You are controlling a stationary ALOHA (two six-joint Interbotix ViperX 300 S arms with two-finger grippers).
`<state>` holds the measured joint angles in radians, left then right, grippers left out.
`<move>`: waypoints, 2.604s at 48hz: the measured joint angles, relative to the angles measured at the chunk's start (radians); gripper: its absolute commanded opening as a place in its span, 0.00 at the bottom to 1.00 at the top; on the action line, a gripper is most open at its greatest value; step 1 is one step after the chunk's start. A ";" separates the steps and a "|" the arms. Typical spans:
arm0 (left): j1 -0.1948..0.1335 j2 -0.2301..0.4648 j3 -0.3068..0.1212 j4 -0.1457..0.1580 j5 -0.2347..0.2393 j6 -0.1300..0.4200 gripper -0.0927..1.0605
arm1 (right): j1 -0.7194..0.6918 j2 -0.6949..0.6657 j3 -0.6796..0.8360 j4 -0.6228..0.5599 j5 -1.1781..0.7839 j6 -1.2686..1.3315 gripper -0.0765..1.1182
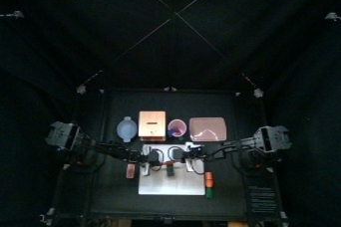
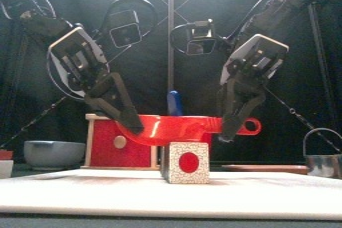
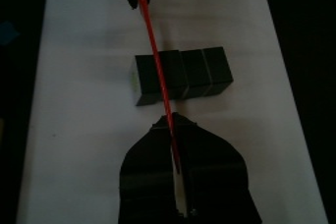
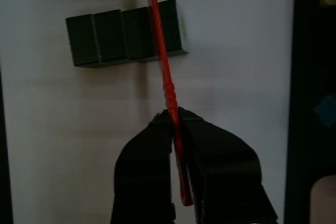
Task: Cut the sushi into 4 pieces with the knife
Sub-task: Cut the sushi into 4 pieces
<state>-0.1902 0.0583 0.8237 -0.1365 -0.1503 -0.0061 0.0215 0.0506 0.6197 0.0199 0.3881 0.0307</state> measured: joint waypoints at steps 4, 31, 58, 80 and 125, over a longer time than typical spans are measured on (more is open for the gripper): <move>0.002 0.009 0.000 0.000 -0.002 0.000 0.27 | 0.002 0.006 0.002 0.006 -0.003 0.000 0.19; 0.063 0.103 -0.015 0.071 -0.014 0.000 0.27 | -0.044 0.057 0.015 -0.008 -0.018 0.000 0.19; 0.127 -0.011 0.011 0.167 -0.023 0.008 0.27 | -0.081 -0.048 0.035 -0.023 -0.014 0.000 0.19; 0.035 -0.051 0.109 0.083 -0.288 0.003 0.27 | 0.023 -0.170 0.117 0.015 -0.164 0.008 0.19; -0.060 0.060 0.052 0.009 -0.259 -0.003 0.27 | 0.084 -0.091 0.207 0.124 -0.354 0.002 0.19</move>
<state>-0.2500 0.1181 0.8759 -0.1273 -0.4096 -0.0092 0.1058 -0.0399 0.8268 0.1442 0.0337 0.0322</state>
